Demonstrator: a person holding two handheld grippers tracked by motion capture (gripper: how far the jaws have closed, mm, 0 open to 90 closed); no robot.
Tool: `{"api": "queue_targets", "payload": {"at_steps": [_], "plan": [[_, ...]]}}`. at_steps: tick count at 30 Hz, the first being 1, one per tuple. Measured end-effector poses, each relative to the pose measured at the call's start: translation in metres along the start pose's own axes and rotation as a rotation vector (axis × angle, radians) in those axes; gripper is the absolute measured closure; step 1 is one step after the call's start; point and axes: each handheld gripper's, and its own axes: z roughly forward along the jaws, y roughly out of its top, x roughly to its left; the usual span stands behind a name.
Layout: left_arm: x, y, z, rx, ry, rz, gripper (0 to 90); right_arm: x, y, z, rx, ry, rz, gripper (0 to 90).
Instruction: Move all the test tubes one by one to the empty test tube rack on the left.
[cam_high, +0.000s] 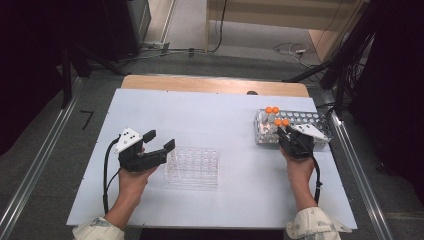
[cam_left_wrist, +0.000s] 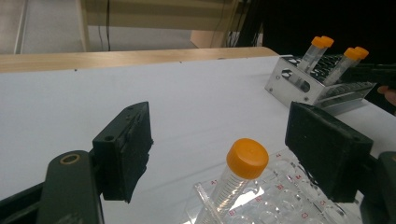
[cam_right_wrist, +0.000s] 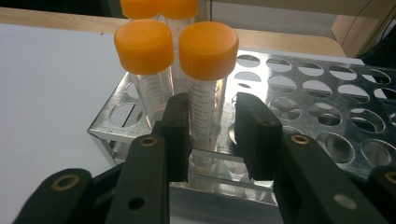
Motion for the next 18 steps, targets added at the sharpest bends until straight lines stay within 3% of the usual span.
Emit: {"api": "queue_targets", "payload": {"at_steps": [10,18], "plan": [[-0.0001,0.0,-0.0001,0.003,-0.002,0.0,23.9,0.0026,0.0008,0.0069,-0.015,0.003,0.003,71.2],[0.0001,0.0002,-0.0002,0.002,0.0,-0.002,24.3,0.003,0.0054,0.0016,-0.04,-0.003,-0.001,72.0]]}}
